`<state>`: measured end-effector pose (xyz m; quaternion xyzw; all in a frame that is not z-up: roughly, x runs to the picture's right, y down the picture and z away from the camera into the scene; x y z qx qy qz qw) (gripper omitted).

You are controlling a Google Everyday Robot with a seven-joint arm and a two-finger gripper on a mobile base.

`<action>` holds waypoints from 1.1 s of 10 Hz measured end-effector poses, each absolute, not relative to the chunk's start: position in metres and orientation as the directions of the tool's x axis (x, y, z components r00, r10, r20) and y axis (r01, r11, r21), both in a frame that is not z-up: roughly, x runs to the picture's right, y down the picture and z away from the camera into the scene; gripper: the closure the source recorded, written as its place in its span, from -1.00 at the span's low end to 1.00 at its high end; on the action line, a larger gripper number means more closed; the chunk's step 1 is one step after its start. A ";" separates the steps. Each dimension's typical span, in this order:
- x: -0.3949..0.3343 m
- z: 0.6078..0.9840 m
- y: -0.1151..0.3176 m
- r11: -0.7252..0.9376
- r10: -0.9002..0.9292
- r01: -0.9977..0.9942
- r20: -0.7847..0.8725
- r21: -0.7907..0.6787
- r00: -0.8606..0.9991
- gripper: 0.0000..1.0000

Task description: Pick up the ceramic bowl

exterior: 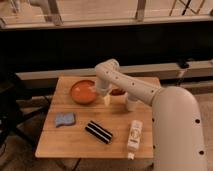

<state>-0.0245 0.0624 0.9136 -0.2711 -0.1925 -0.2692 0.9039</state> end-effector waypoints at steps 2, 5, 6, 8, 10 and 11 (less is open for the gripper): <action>-0.025 0.919 0.063 0.707 -0.377 0.591 0.500 -0.388 0.780 -0.60; -0.025 0.926 0.064 0.700 -0.375 0.599 0.513 -0.389 0.772 -0.60; -0.026 0.929 0.066 0.696 -0.374 0.603 0.520 -0.390 0.768 -0.60; -0.026 0.933 0.068 0.691 -0.374 0.607 0.525 -0.393 0.765 -0.60; -0.025 0.936 0.070 0.687 -0.372 0.609 0.528 -0.396 0.763 -0.60; -0.025 0.938 0.070 0.685 -0.372 0.612 0.532 -0.396 0.761 -0.60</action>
